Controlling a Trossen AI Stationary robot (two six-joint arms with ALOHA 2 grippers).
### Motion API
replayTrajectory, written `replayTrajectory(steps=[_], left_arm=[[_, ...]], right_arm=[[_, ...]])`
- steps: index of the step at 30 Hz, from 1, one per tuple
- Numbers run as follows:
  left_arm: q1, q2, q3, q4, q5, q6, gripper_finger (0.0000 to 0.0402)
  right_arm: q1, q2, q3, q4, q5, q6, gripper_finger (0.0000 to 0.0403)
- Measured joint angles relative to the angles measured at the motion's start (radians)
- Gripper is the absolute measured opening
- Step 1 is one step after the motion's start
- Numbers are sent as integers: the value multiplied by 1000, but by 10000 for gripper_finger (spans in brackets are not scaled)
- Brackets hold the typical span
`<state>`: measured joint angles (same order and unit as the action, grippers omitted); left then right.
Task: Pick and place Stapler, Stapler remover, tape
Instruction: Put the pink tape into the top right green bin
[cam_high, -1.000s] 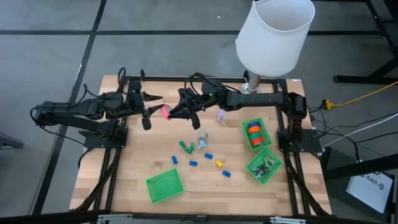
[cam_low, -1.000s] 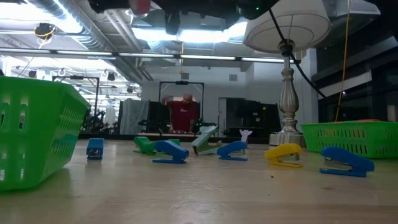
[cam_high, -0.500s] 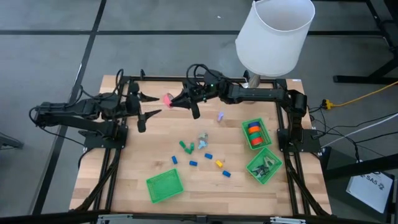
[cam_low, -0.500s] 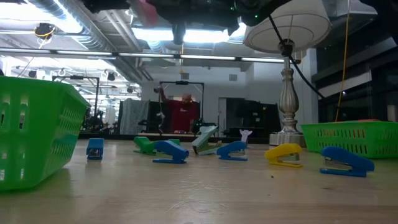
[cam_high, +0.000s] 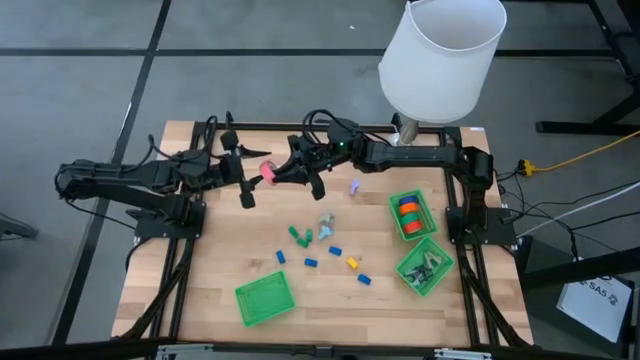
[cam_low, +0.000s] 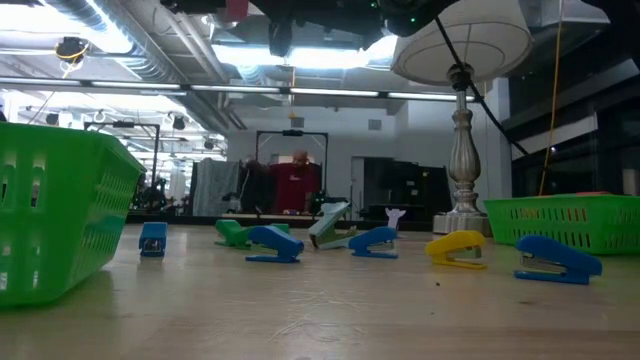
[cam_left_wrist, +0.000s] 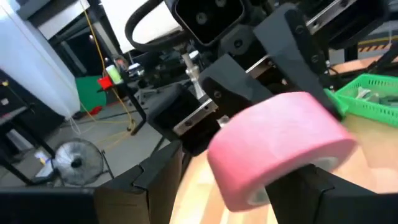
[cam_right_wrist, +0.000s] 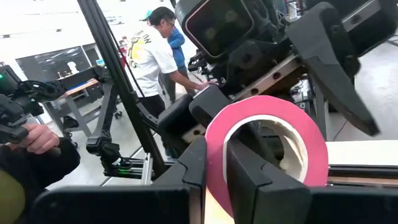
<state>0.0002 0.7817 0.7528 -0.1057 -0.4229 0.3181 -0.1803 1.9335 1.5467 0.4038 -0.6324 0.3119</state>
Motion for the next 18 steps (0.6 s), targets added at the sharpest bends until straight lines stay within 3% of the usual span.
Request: replayTrajectory(steps=[7, 18], left_arm=[[0, 8, 0, 22, -5, 5, 170], [0, 10, 0, 16, -4, -98, 41]], right_arm=[[18, -1, 1, 5, 9, 2, 37], [20, 0, 2, -22, 27, -1, 68]])
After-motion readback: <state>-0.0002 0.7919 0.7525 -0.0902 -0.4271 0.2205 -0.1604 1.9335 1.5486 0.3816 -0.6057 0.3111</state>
